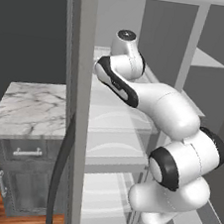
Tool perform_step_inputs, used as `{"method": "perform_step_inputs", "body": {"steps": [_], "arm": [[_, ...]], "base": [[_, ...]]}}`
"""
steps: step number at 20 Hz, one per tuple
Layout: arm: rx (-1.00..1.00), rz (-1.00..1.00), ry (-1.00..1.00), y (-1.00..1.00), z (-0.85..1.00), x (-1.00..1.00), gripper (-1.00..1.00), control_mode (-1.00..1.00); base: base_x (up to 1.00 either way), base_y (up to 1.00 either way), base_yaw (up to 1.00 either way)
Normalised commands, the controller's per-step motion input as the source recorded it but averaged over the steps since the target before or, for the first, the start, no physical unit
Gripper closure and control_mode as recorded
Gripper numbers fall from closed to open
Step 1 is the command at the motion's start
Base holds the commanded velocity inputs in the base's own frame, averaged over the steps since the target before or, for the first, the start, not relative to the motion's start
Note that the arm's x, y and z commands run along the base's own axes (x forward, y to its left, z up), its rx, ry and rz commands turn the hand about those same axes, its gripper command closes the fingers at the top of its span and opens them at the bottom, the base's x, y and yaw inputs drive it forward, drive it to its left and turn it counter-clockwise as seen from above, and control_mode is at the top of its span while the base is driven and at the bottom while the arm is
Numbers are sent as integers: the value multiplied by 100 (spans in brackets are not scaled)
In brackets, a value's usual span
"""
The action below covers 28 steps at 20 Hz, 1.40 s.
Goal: Take the eggplant and peach from the fridge shelf and place them in the freezer drawer to begin freezing them.
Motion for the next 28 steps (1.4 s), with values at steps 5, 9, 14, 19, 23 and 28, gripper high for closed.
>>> {"method": "perform_step_inputs", "body": {"steps": [5,9,14,19,23,28], "arm": [[0,-2,0,0,-14,42,-100,-100],[0,0,0,1,0,28,-100,-100],[0,0,0,1,-3,30,-100,-100],[0,0,-1,0,-16,27,-100,-100],[0,0,-5,0,-17,9,-100,-100],[0,0,-13,0,-20,0,-100,-100]], "base": [[0,0,0],[0,0,0],[0,0,0],[0,0,0],[0,0,0],[0,0,0]]}}
